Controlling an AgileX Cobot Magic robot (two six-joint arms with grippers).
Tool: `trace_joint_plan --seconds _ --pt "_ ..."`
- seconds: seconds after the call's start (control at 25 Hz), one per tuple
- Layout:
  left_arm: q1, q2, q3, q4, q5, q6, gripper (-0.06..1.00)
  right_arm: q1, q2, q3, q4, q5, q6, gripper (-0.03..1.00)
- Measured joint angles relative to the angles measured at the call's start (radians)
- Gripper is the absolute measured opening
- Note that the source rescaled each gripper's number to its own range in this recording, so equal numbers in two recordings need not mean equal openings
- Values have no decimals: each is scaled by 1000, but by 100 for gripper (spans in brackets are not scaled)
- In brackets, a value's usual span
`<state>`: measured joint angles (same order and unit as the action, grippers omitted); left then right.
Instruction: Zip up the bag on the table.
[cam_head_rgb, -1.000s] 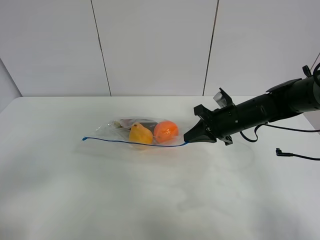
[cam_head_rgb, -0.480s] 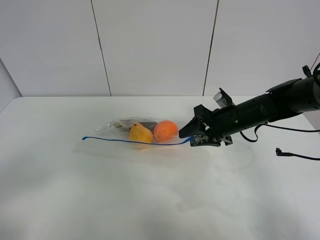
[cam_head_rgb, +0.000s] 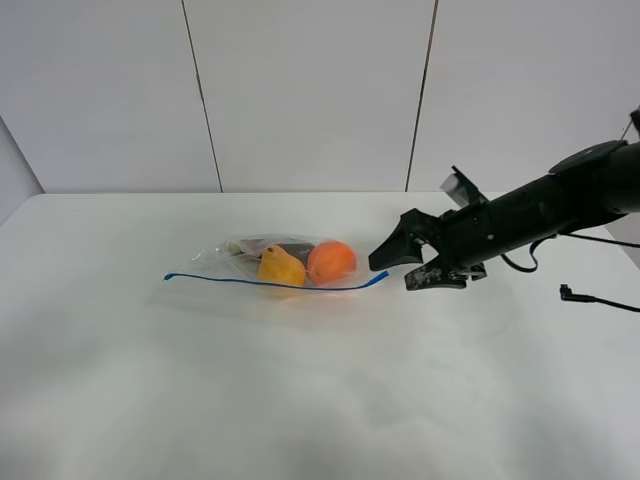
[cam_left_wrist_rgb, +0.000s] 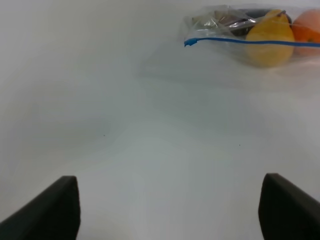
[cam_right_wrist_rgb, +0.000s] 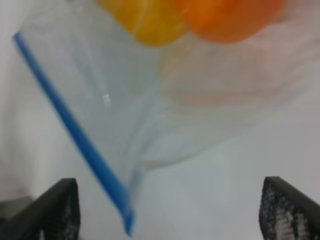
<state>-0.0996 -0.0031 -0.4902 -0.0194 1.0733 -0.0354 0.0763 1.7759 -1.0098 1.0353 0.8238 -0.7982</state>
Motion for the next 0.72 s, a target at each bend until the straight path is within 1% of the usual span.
trace_joint_plan --seconds 0.12,0.28,0.36,0.44,0.48,0.6,0.72 --pt "0 0 0 0 0 0 89 -46 -78 0 -186 -52 127 94" --pt "0 0 0 0 0 0 89 -92 -183 0 -524 -100 362 94" --pt "0 0 0 0 0 0 89 -97 -237 0 -688 -113 470 94" --pt "0 0 0 0 0 0 89 -97 -286 0 -809 -116 557 94" --pt "0 0 0 0 0 0 89 -97 -315 0 -860 -115 590 94" --pt "0 0 0 0 -1 2 89 -97 -409 0 -956 -114 651 94" --pt "0 0 0 0 -2 3 89 -97 -512 0 -1002 -110 687 94"
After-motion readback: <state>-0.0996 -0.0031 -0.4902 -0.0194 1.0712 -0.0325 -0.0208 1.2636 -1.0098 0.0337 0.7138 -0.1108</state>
